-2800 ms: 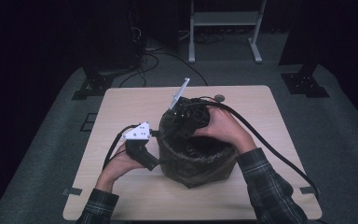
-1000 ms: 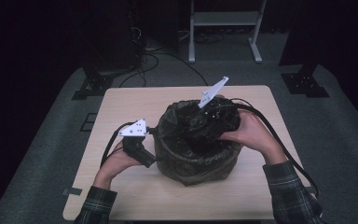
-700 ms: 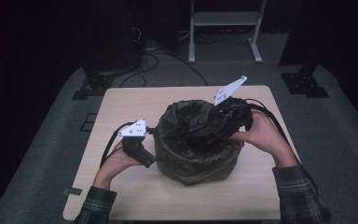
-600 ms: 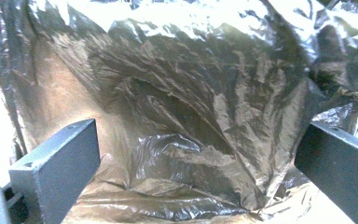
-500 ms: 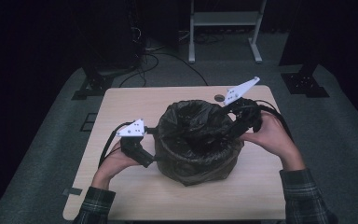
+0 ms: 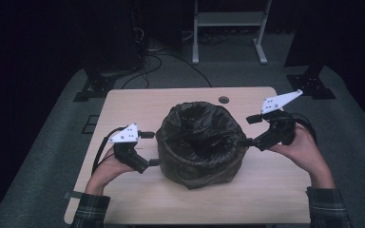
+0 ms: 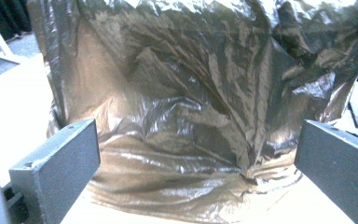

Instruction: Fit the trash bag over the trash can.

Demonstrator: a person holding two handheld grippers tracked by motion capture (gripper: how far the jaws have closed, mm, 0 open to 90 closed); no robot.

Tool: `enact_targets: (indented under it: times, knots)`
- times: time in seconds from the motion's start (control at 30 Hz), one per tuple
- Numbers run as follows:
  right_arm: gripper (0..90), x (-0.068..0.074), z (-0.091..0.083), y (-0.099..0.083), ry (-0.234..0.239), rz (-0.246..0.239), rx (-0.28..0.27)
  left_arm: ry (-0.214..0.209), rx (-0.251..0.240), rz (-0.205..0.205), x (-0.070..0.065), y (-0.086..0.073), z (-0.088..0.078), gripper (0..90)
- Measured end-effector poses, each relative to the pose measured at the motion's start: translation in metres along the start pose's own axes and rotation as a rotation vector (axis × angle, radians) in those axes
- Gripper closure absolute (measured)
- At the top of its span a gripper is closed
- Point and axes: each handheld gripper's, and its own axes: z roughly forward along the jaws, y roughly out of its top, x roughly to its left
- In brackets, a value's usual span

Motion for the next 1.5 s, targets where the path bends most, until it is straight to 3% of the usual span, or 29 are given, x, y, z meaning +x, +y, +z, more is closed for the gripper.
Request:
enact_targets:
  times: [0.2,0.33,0.53,0.6,0.77,0.8,1.13,1.5]
  knots:
    - [9.3,-0.003,-0.013,-0.02,-0.03,0.021,-0.032,0.023,0.005,-0.003,-0.004,-0.003,-0.011,0.0]
    - [9.3,-0.005,-0.025,-0.039,-0.074,0.03,-0.061,0.057,0.009,-0.006,-0.008,-0.007,-0.02,0.0]
    - [9.3,-0.009,-0.031,-0.059,-0.119,0.046,-0.089,0.107,0.016,-0.014,-0.011,-0.015,-0.032,0.0]
    - [9.3,-0.011,-0.031,-0.074,-0.142,0.062,-0.099,0.122,0.021,-0.016,-0.014,-0.019,-0.036,0.0]
    - [9.3,-0.013,-0.027,-0.091,-0.162,0.075,-0.106,0.136,0.027,-0.026,-0.017,-0.026,-0.038,0.0]
    - [9.3,-0.012,-0.023,-0.1,-0.172,0.079,-0.106,0.145,0.03,-0.03,-0.018,-0.029,-0.039,0.0]
    - [9.3,-0.011,-0.004,-0.14,-0.184,0.135,-0.089,0.172,0.055,-0.04,-0.022,-0.045,-0.04,0.0]
    - [9.3,-0.012,0.011,-0.171,-0.194,0.182,-0.073,0.2,0.108,-0.052,-0.022,-0.062,-0.035,0.0]
